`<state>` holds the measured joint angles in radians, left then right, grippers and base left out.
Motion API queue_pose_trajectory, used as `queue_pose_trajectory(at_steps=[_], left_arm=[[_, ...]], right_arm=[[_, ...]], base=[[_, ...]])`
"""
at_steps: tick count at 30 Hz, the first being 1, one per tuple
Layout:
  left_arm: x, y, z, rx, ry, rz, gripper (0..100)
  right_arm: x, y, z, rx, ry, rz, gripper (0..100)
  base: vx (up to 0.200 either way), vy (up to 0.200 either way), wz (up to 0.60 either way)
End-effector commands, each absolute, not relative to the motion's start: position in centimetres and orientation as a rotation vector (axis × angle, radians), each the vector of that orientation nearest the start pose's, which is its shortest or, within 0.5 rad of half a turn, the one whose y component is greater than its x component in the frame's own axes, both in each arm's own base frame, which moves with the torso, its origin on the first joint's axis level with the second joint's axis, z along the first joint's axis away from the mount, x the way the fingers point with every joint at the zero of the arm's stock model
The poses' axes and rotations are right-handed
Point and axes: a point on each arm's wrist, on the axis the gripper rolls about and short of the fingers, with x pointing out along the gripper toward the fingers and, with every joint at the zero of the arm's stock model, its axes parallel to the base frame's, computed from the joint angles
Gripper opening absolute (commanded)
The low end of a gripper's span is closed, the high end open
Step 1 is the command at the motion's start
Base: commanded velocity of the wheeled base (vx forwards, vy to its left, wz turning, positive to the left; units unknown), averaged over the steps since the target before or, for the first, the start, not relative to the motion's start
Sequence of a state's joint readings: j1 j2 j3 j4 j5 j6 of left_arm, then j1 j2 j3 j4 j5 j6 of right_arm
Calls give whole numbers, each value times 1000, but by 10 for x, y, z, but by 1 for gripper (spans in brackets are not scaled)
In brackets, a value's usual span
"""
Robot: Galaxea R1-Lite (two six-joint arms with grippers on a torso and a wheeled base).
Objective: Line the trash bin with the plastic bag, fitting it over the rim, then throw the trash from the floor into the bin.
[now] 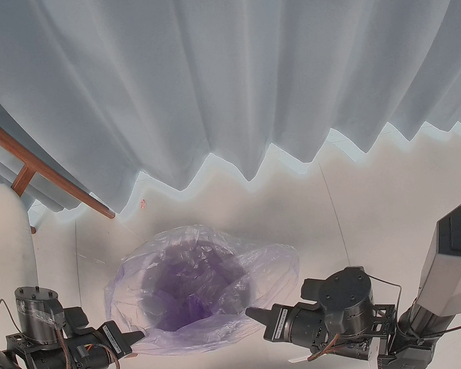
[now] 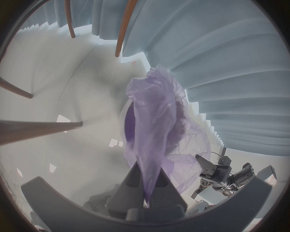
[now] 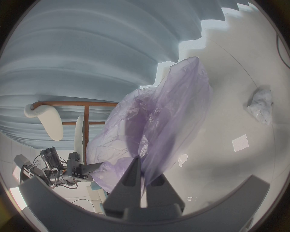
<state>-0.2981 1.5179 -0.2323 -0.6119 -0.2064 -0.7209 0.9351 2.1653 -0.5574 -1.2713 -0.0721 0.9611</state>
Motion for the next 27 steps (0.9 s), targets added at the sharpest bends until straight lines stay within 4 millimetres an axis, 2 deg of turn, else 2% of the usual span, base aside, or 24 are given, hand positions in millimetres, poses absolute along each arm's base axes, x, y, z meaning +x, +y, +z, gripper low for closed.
queue_pose_trajectory(at_steps=[1, 6, 12, 14, 15, 17, 21, 26, 27], left_arm=[[181, -58, 81, -648, 844, -194, 0], [190, -56, 78, -658, 788, -187, 0], [189, -55, 71, -653, 798, -167, 0], [187, -53, 52, -602, 880, -126, 0], [187, -53, 52, -600, 883, -126, 0], [189, -49, 37, -547, 935, -101, 0], [201, -45, 22, -542, 920, -86, 0], [208, -46, -11, -535, 916, -68, 0], [208, -46, -12, -534, 914, -67, 0]], right_arm=[[204, 274, 42, 720, 645, 654, 0], [209, 280, 46, 715, 618, 674, 0], [208, 279, 38, 671, 631, 668, 0], [208, 278, 22, 628, 662, 651, 0], [208, 278, 22, 628, 663, 650, 0], [209, 280, 11, 614, 683, 638, 0], [209, 280, -5, 579, 715, 623, 0], [212, 283, -32, 525, 728, 617, 0], [212, 283, -33, 524, 729, 616, 0]], base=[[-200, 0, 0], [0, 0, 0], [0, 0, 0], [0, 0, 0], [0, 0, 0], [0, 0, 0], [0, 0, 0], [0, 0, 0], [0, 0, 0]])
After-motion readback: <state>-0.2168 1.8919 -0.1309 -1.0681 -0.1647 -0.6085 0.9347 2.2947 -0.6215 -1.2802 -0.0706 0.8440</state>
